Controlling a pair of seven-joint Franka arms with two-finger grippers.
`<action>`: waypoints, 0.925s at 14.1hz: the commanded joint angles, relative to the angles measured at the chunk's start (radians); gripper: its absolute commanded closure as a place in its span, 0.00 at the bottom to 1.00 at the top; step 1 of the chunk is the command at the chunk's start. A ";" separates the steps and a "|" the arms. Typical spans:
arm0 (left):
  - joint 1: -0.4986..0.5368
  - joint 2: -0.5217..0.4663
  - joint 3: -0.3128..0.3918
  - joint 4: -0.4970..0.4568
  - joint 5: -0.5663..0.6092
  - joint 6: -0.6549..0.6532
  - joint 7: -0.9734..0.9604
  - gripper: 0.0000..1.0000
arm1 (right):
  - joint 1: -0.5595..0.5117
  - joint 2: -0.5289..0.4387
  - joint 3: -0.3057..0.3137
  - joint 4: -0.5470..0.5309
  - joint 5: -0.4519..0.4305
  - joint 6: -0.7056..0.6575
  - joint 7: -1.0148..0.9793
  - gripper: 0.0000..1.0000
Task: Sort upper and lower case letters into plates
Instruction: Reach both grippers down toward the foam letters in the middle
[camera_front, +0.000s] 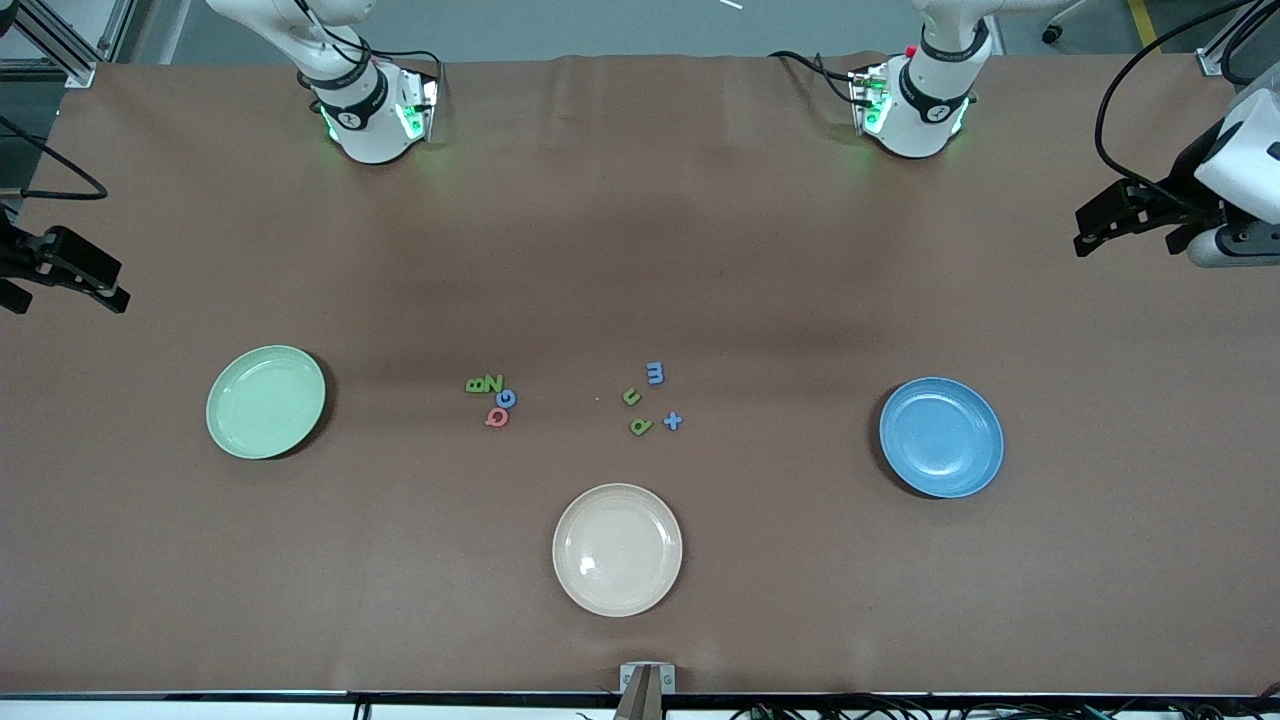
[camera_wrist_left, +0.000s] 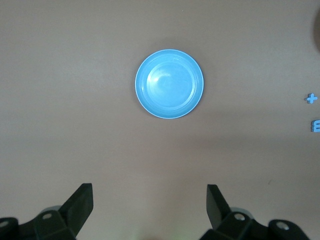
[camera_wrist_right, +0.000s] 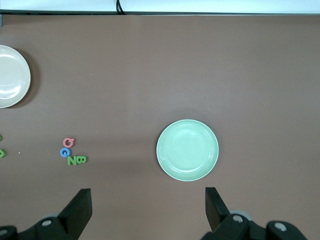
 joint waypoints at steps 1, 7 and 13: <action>0.000 0.011 -0.004 0.027 -0.010 -0.007 -0.010 0.00 | -0.008 0.008 0.006 0.018 -0.009 -0.010 -0.011 0.00; -0.017 0.051 -0.020 0.034 -0.007 -0.010 -0.016 0.00 | -0.001 0.009 0.008 0.017 0.008 -0.014 0.004 0.00; -0.075 0.220 -0.129 0.033 -0.001 0.108 -0.335 0.00 | 0.195 0.077 0.014 -0.012 0.014 -0.002 0.303 0.00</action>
